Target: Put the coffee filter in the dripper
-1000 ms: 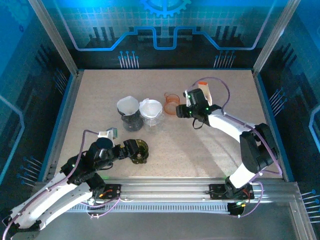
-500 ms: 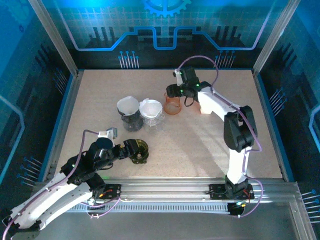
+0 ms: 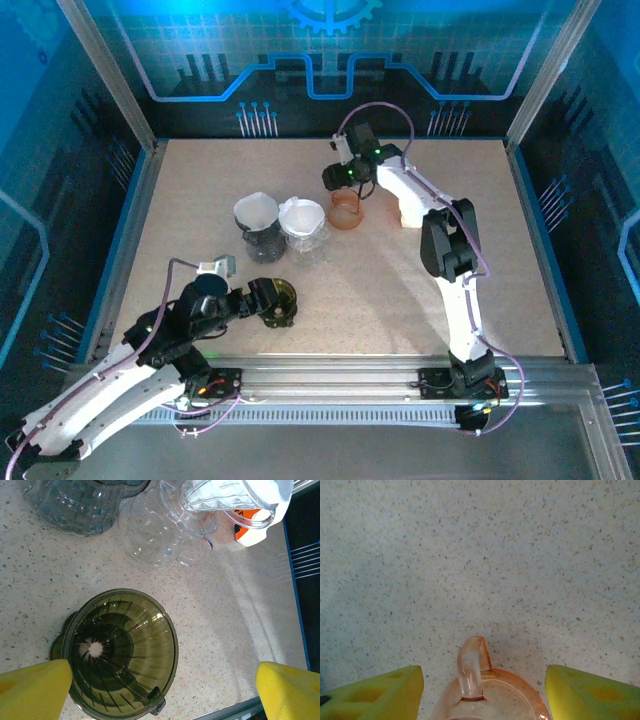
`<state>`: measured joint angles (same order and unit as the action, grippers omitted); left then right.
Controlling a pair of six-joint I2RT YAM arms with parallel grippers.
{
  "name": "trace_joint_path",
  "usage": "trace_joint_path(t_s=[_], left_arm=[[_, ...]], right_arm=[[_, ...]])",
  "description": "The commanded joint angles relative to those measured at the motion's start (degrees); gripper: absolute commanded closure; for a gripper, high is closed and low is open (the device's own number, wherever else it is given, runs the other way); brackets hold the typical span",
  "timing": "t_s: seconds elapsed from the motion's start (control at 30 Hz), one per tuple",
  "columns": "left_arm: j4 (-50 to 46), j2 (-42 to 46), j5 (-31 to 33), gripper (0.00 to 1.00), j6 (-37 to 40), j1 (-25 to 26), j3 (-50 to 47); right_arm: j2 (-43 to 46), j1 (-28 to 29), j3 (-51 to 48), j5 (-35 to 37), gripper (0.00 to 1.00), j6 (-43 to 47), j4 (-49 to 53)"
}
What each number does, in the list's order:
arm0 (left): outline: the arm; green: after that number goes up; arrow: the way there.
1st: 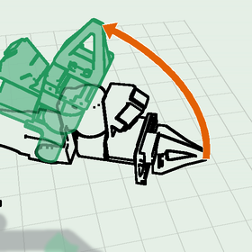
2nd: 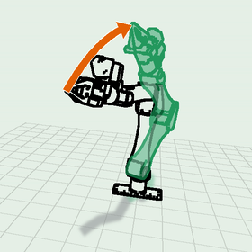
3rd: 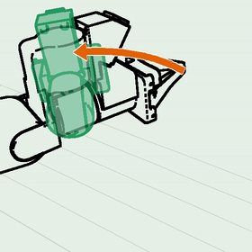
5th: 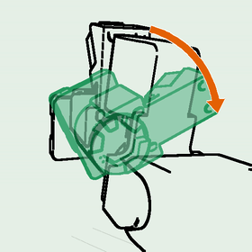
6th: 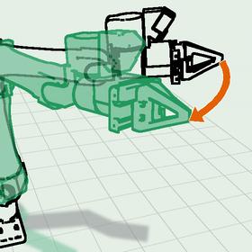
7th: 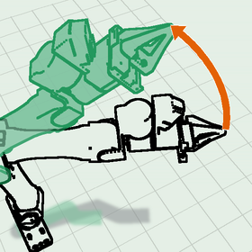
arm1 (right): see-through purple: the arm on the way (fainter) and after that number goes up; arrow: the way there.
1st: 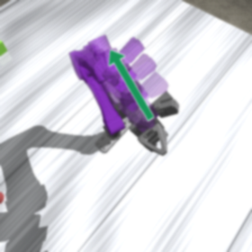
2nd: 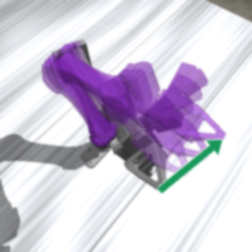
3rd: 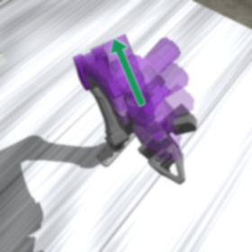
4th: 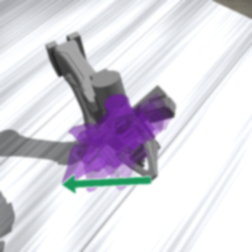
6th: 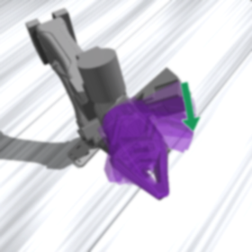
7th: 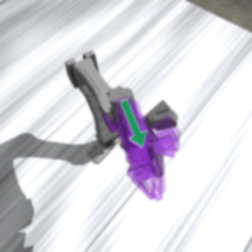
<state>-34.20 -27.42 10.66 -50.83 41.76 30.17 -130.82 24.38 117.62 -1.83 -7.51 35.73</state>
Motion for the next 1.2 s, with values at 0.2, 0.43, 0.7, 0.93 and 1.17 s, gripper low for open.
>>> trace_joint_path(t_s=[0.2, 0.43, 0.7, 0.93, 1.17], left_arm=[[-0.6, 0.0, 0.5, 0.04, 1.5, -0.8, 0.7], [-1.0, 0.3, 0.5, 0.04, 1.5, -0.8, 0.9], [-1.3, 0.5, 0.8, 0.04, 1.9, -0.9, 1.2], [-1.2, 0.9, 0.9, 0.04, 2.2, -1.0, 1.3], [-1.1, 1.6, 0.7, 0.04, 2.5, -1.2, 1.2]], right_arm=[[-2.2, 1.5, 2.7, -0.4, 0.36, 2.7, 7.7], [-2.2, 1.6, 3.0, -0.5, 0.43, 3.3, 10.2], [0.5, 1.6, -1.4, -0.8, 0.47, 3.9, 10.6], [6.4, 1.5, -10.8, -2.1, 0.5, 3.7, 7.7], [14.3, 1.3, -22.8, -2.2, 0.5, 1.8, 4.3]])
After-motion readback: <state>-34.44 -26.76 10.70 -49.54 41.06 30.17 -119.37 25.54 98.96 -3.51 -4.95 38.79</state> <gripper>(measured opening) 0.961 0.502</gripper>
